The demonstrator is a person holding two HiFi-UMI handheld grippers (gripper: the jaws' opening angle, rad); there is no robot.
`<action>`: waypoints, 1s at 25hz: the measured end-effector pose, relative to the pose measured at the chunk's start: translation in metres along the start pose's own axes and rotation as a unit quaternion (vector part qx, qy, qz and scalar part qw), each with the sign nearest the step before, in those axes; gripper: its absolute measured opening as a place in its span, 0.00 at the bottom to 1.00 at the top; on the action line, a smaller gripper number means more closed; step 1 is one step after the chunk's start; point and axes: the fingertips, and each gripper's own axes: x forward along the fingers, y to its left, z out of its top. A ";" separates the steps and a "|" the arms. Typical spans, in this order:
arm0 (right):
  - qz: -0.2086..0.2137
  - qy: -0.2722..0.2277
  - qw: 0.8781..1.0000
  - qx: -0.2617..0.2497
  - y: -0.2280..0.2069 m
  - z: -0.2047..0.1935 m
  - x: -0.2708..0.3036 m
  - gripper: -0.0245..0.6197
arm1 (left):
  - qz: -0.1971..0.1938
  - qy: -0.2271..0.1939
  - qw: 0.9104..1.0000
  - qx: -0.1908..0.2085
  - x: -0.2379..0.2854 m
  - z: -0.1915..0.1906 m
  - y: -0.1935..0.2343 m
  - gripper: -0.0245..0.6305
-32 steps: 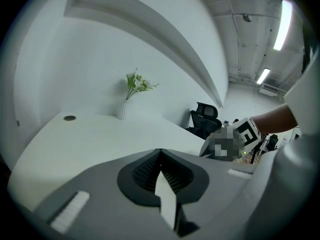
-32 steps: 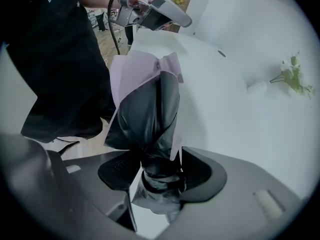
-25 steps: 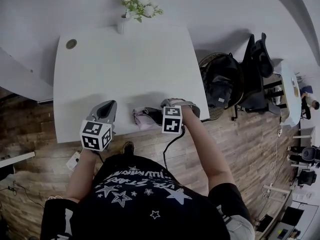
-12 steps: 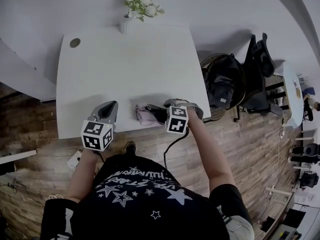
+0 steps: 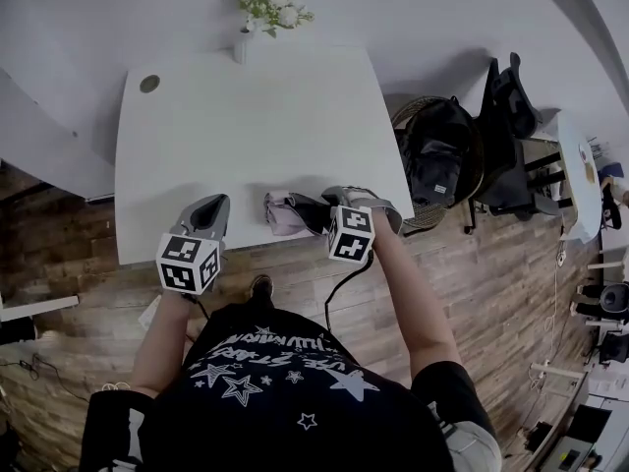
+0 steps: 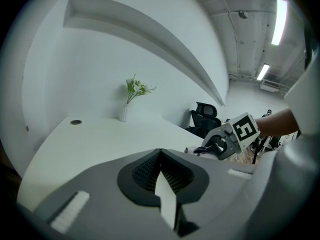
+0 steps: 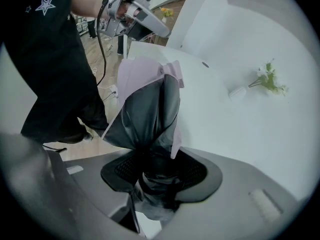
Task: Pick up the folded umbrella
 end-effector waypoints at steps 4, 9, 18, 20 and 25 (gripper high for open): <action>-0.040 -0.042 0.997 0.050 -0.011 0.006 -0.024 0.39 | 0.007 -0.008 1.000 0.000 -0.009 0.005 -0.003 0.04; -0.091 -0.102 0.982 0.133 -0.023 0.006 -0.059 0.39 | 0.010 -0.017 1.000 0.004 -0.020 0.011 -0.013 0.04; -0.144 -0.211 0.930 0.265 -0.015 0.005 -0.112 0.39 | 0.007 -0.035 0.999 0.017 -0.040 0.016 -0.039 0.04; -0.147 -0.232 0.916 0.294 -0.007 0.005 -0.123 0.39 | 0.005 -0.040 0.999 0.020 -0.046 0.017 -0.048 0.04; -0.144 -0.296 0.864 0.382 0.013 0.004 -0.151 0.39 | -0.002 -0.054 0.998 0.028 -0.065 0.020 -0.072 0.04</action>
